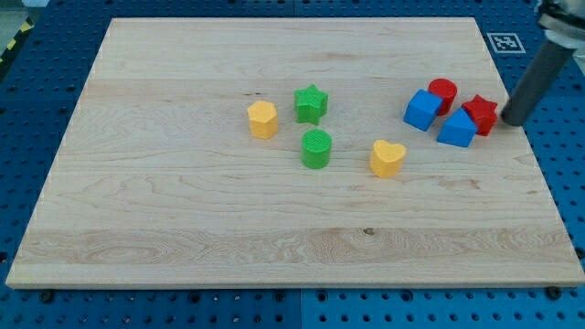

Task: Slide the red star a bit left

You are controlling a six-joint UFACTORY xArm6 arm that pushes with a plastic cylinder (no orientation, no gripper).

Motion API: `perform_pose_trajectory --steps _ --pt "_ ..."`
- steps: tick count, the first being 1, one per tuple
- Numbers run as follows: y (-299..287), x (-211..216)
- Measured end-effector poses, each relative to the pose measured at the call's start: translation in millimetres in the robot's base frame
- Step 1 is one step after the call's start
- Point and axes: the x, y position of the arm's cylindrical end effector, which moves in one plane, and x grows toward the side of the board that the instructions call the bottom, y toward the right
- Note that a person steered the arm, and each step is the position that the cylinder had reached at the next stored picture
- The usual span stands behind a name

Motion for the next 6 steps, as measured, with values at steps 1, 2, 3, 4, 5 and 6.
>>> perform_pose_trajectory --steps 1,2,3,4,5,6 --pt "-13 0" --pt "-17 -7" --pt "-34 -16" --pt "-36 -16" --pt "-39 -16" --pt "-48 -21"
